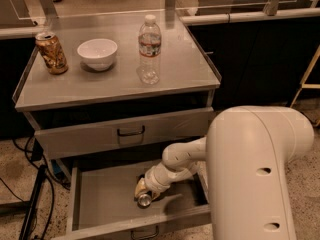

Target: Place redbull can into middle drawer

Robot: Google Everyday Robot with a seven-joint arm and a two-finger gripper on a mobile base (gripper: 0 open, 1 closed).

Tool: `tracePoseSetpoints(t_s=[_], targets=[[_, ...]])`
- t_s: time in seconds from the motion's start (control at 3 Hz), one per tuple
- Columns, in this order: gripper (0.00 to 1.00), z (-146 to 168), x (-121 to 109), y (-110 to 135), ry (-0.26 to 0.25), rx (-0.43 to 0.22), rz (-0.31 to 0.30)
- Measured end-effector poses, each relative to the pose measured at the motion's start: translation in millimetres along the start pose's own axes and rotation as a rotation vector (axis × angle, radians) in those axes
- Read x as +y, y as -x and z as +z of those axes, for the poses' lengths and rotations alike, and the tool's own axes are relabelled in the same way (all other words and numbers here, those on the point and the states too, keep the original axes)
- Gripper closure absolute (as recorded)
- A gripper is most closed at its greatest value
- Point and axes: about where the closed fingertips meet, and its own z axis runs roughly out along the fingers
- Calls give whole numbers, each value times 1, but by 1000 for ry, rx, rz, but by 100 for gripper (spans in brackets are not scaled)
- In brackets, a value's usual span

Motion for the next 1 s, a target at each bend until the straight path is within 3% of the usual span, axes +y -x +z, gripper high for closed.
tracePoseSetpoints(t_s=[0.67, 1.0], targets=[[100, 20, -25, -3, -26, 22, 51], [81, 20, -25, -3, -26, 22, 51]])
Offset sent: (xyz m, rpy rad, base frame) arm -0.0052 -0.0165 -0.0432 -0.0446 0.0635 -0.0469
